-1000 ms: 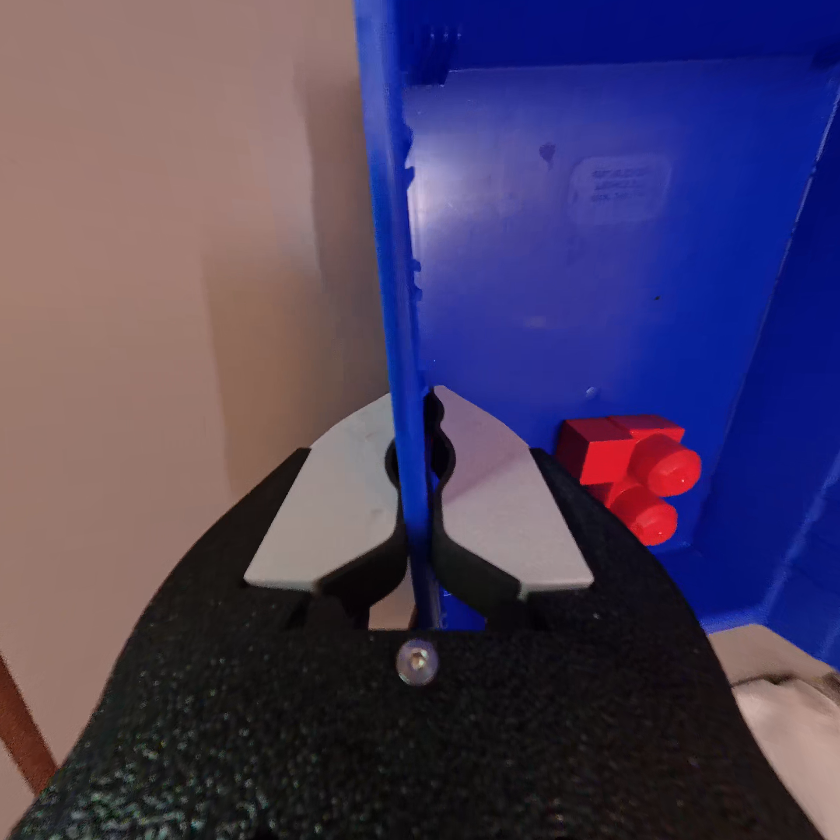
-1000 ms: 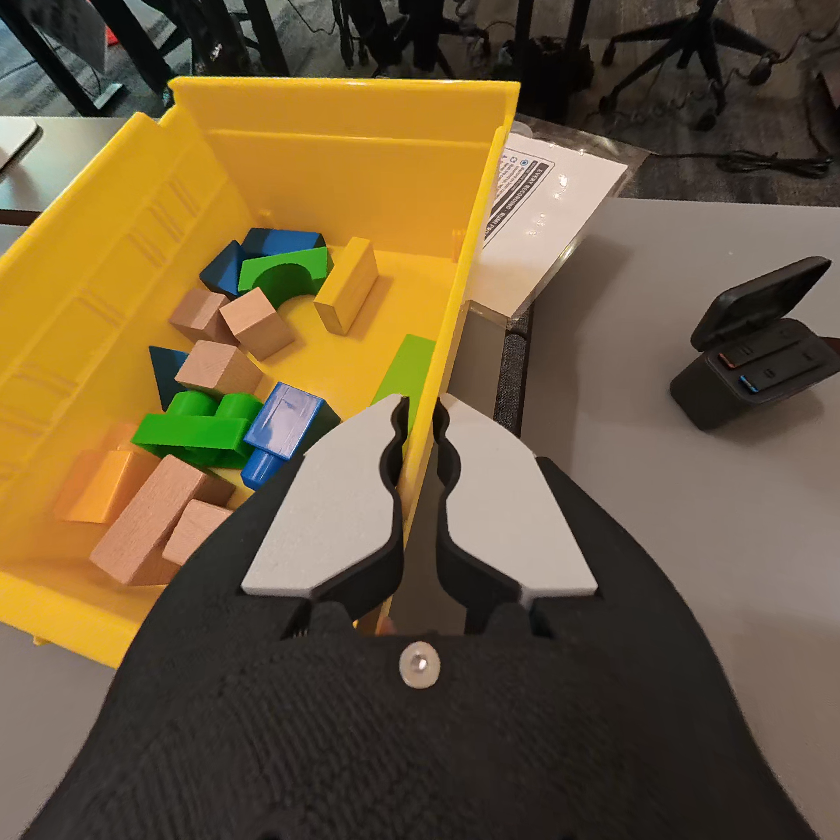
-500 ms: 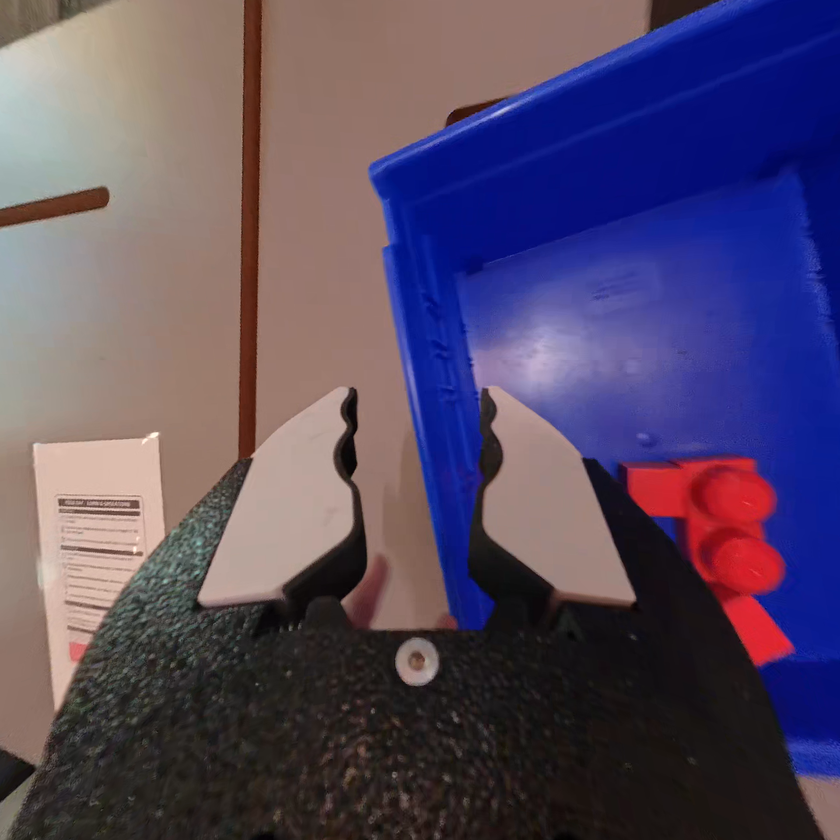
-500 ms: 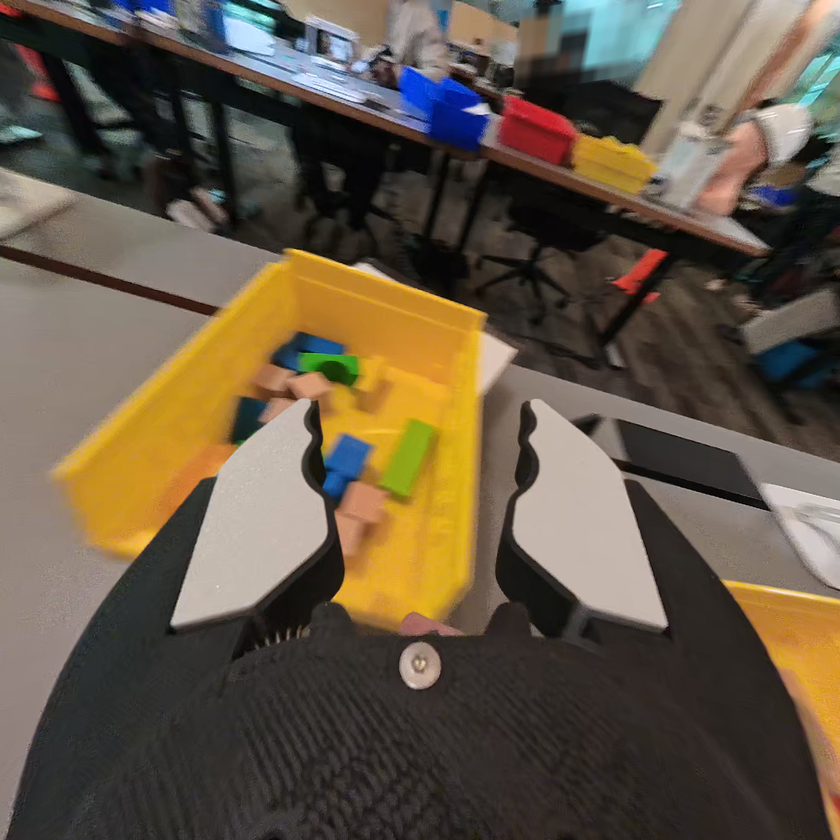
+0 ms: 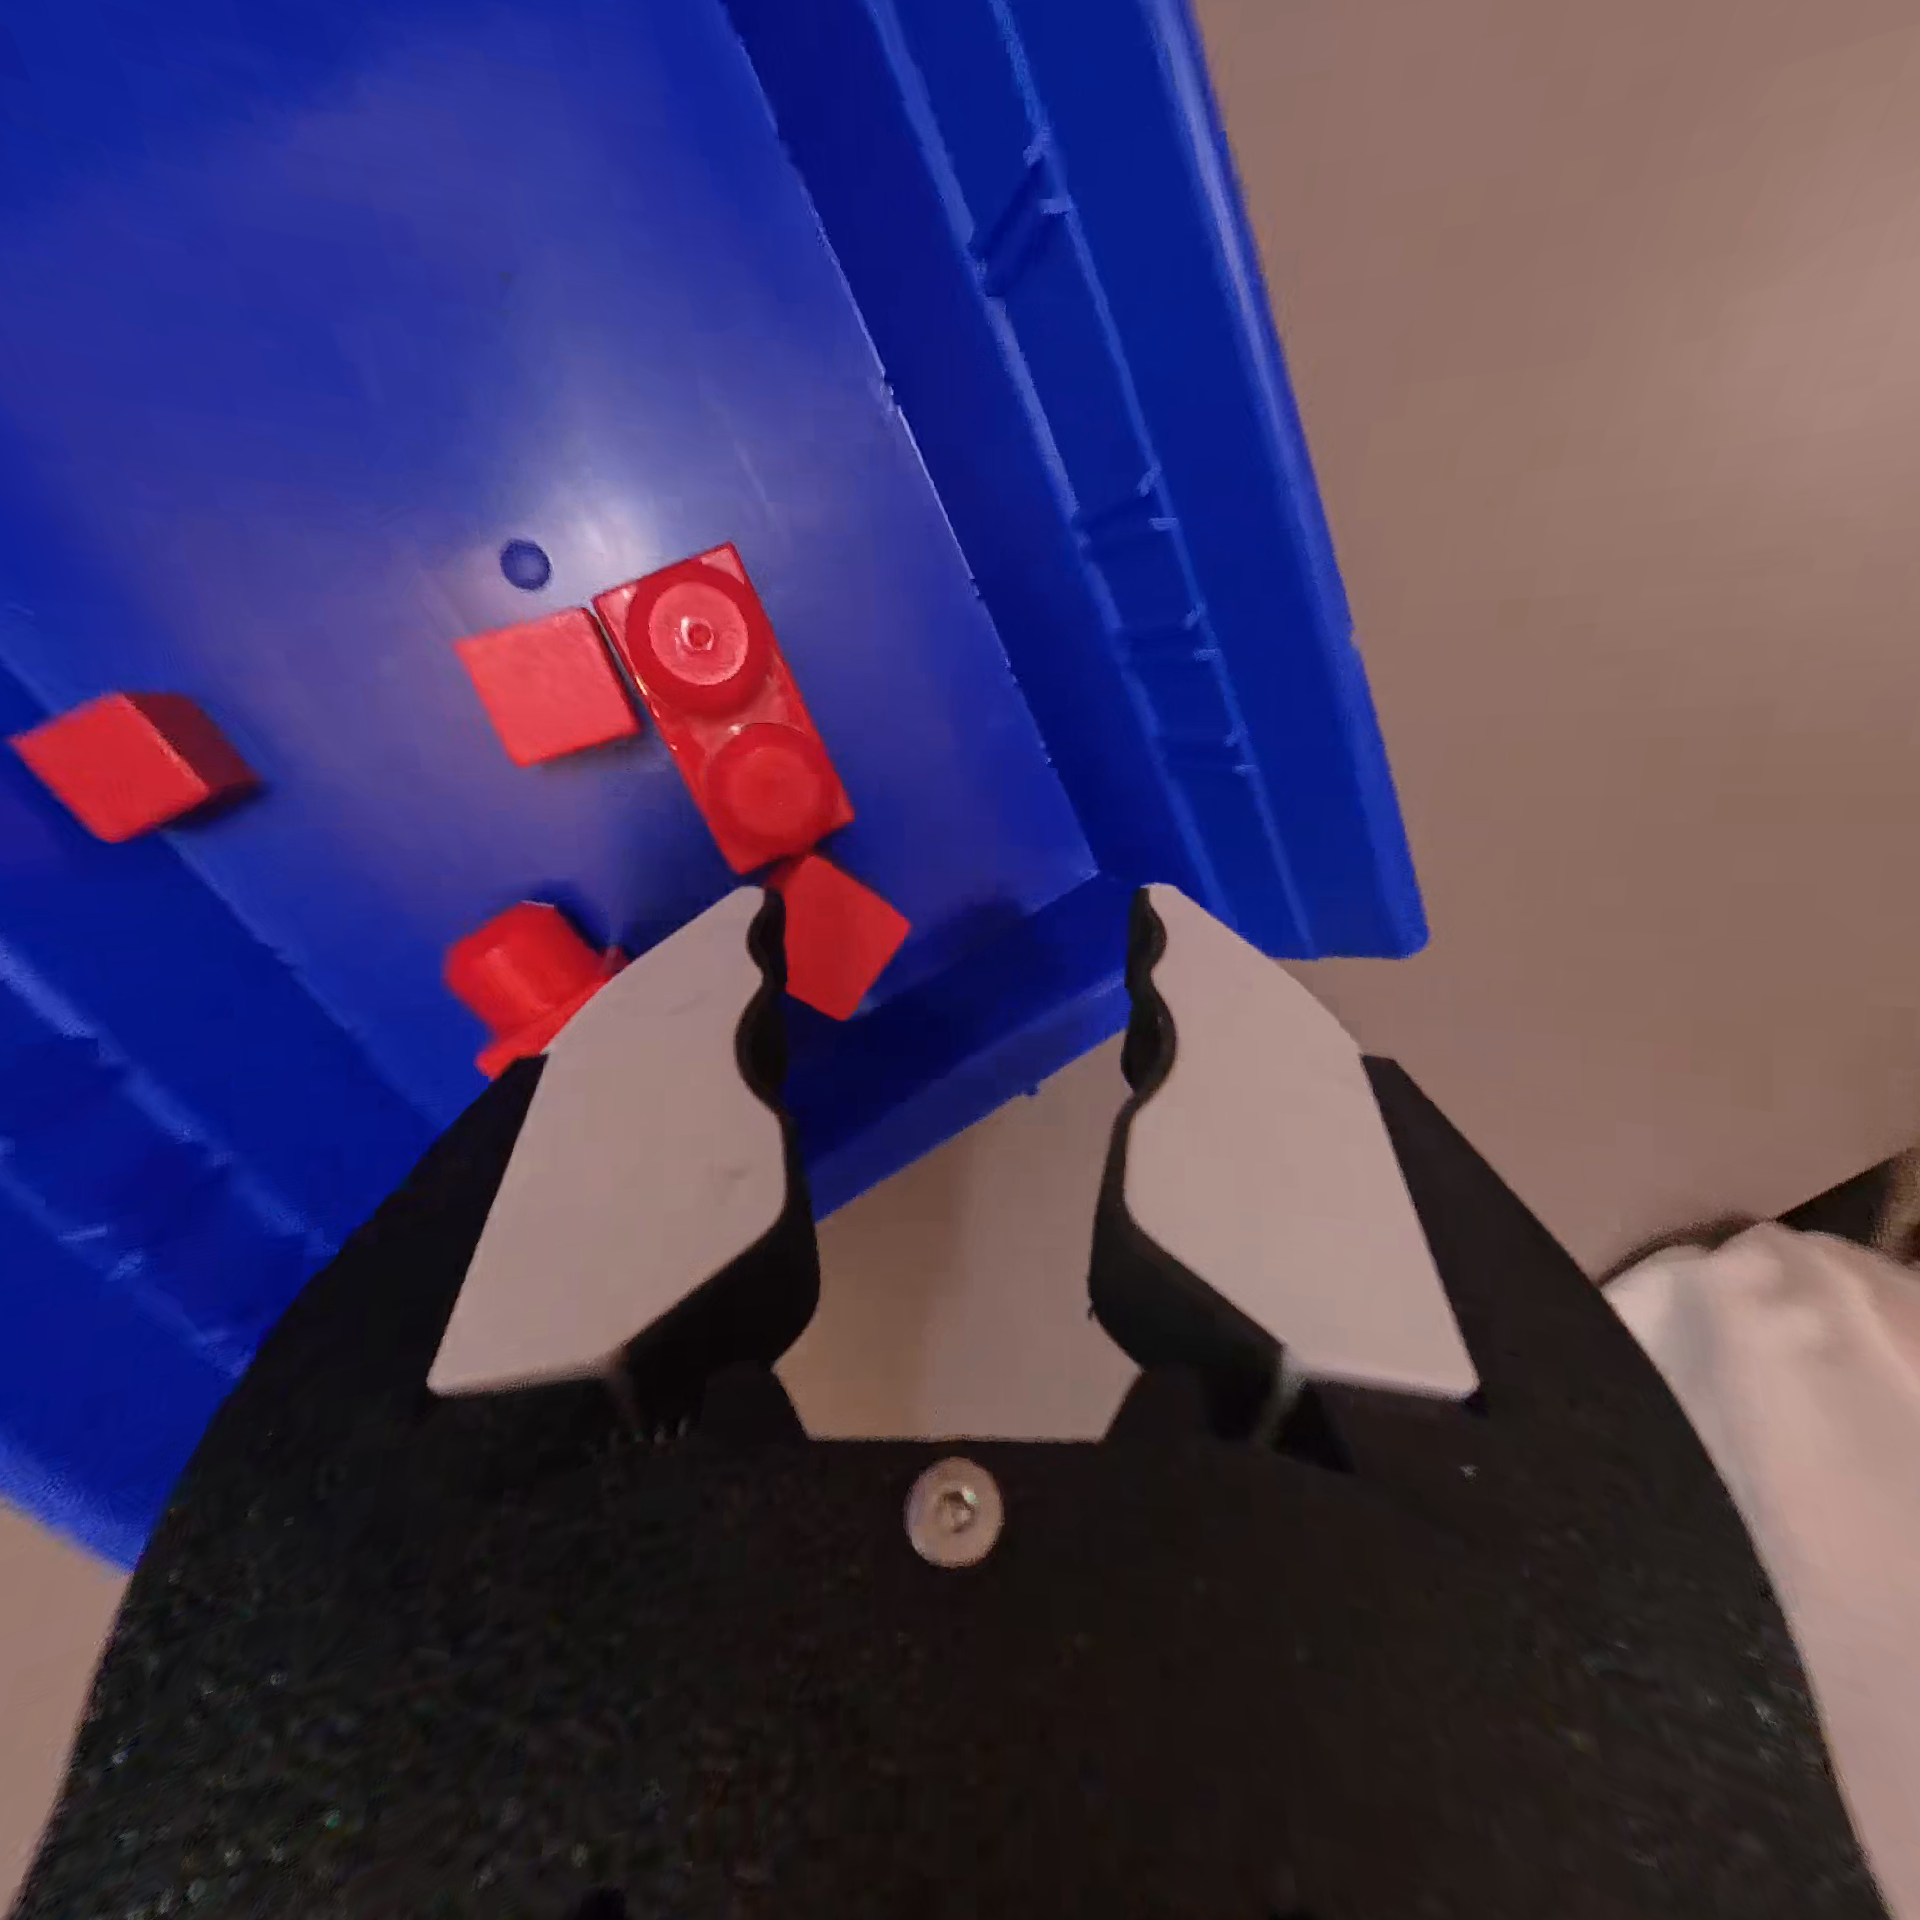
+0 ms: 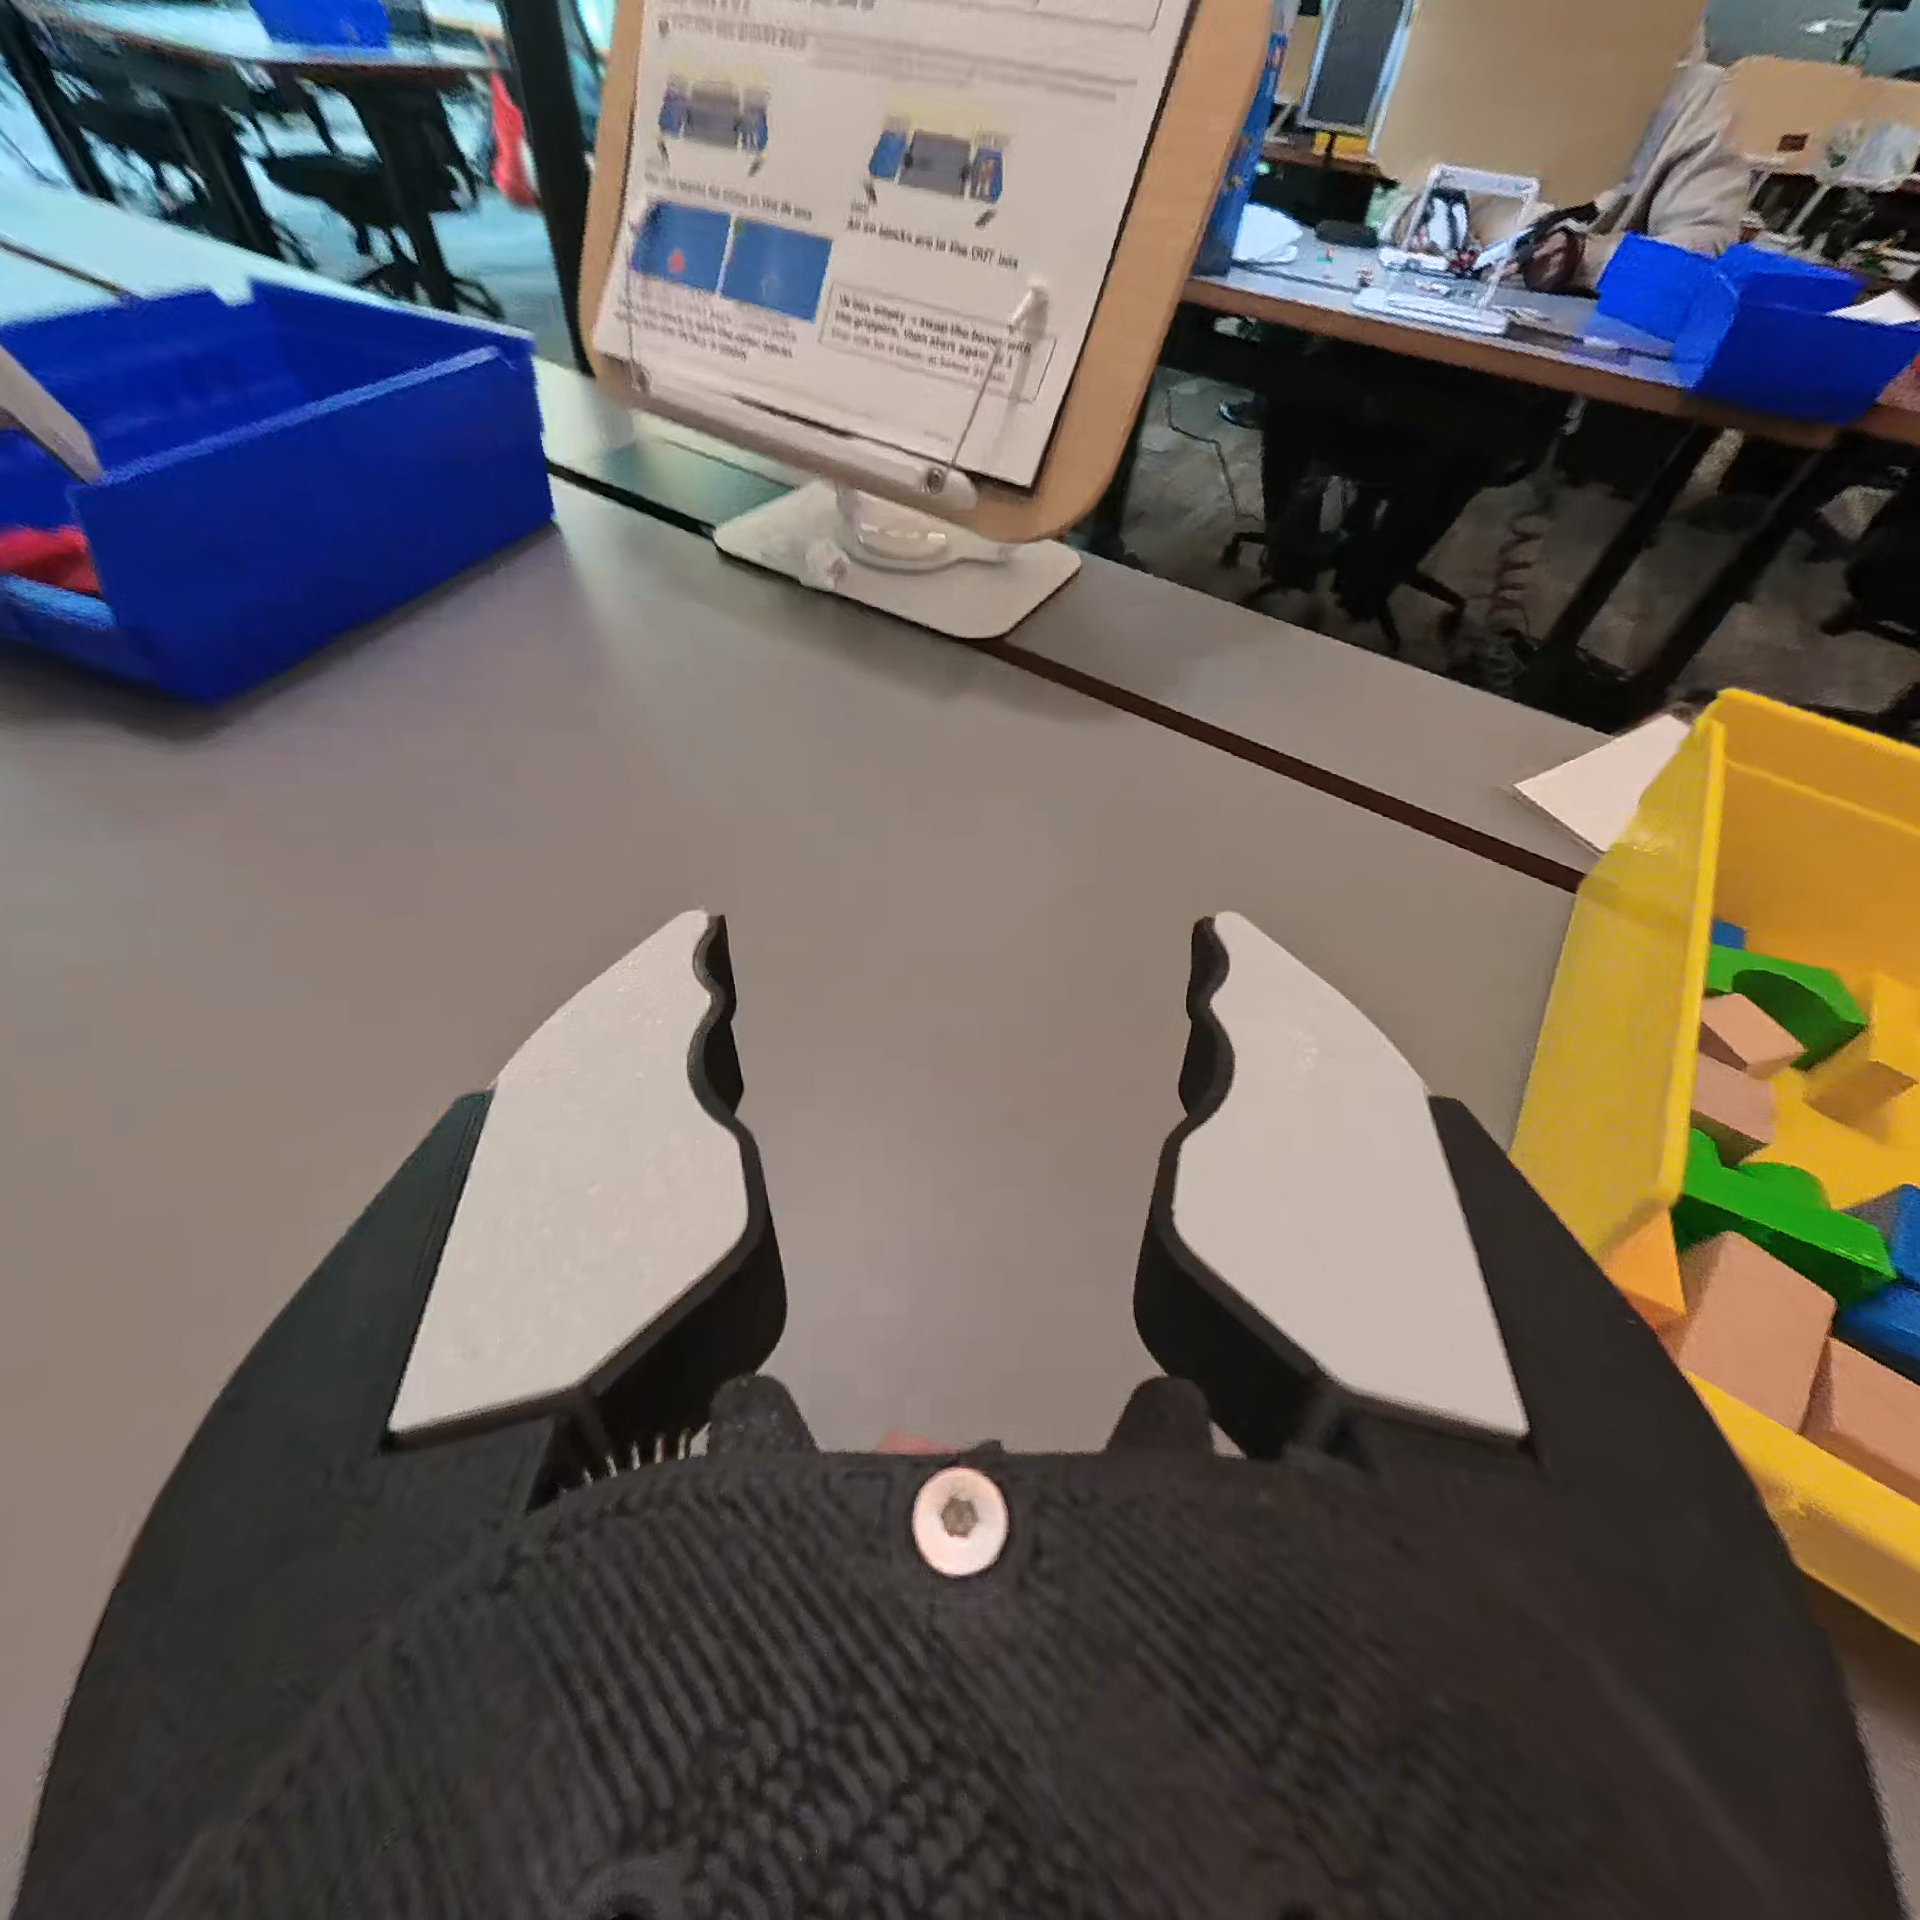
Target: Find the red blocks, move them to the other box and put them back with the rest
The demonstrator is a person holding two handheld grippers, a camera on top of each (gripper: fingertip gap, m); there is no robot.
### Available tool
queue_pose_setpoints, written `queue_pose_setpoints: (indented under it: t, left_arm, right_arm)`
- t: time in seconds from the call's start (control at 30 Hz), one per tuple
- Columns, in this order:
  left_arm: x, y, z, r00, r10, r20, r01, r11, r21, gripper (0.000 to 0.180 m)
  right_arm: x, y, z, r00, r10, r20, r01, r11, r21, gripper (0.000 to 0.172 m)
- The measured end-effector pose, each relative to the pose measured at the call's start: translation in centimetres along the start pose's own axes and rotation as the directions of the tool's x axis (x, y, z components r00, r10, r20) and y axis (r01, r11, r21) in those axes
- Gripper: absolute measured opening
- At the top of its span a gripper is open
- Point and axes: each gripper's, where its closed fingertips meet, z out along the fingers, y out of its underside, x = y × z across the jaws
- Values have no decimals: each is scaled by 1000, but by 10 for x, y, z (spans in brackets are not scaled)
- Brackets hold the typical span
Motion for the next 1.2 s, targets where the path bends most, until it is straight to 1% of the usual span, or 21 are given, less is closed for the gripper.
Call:
queue_pose_setpoints:
  t: [0.1,0.17,0.2,0.3,0.37,0.43,0.53,0.6,0.7,0.77,0.9,0.97,1.03,1.07,1.13,1.17,1.2]
  left_arm:
    - [-8,13,13,978,-210,-9,209,975,-72,65]
    - [-10,15,14,957,-290,-6,289,954,-75,67]
    - [-12,15,14,949,-315,10,315,947,-66,64]
    - [-10,19,17,942,-332,50,335,939,-74,61]
    - [-9,28,23,929,-362,81,368,925,-92,54]
    - [-9,33,27,916,-384,116,395,914,-94,54]
    - [-14,32,30,893,-415,172,431,900,-65,51]
    - [-19,32,33,875,-437,208,456,888,-52,48]
    - [-27,34,37,842,-478,250,499,866,-27,34]
    - [-33,32,35,832,-479,279,499,867,2,33]
    - [-36,32,23,861,-414,296,425,905,28,32]
    - [-32,24,6,887,-357,293,349,934,82,32]
    - [-15,11,-14,923,-298,242,265,951,162,32]
    - [1,4,-24,946,-260,193,219,953,207,32]
    - [51,-11,-42,989,-146,23,131,938,319,32]
    - [81,-14,-48,995,-76,-69,96,927,362,32]
    - [114,-15,-51,987,10,-161,55,917,396,32]
  right_arm:
    - [-12,8,2,997,-46,-63,45,999,-24,82]
    - [-20,10,4,996,-45,-72,45,999,-2,81]
    - [-24,11,6,997,-45,-61,45,999,11,80]
    - [-25,16,9,994,-95,-62,94,995,-26,81]
    - [-22,16,7,989,-122,-84,120,992,-24,80]
    - [-19,14,4,992,-90,-88,91,996,7,78]
    - [-20,15,4,999,30,-37,-29,999,35,74]
    - [-17,17,4,999,36,-40,-35,999,24,74]
    - [-11,20,1,998,6,-68,-5,1000,12,74]
    - [-10,22,1,997,-1,-73,2,1000,13,74]
    - [-6,31,4,998,11,-63,-11,1000,0,75]
    - [-9,33,5,999,23,-33,-23,1000,16,76]
    - [-16,29,5,1000,14,21,-15,999,49,80]
    - [-22,27,5,998,-3,60,-1,998,68,78]
    - [-33,17,5,992,-26,124,9,990,141,77]
    - [-41,11,4,984,-42,171,9,982,189,73]
    - [-51,5,2,973,-55,223,0,971,239,72]
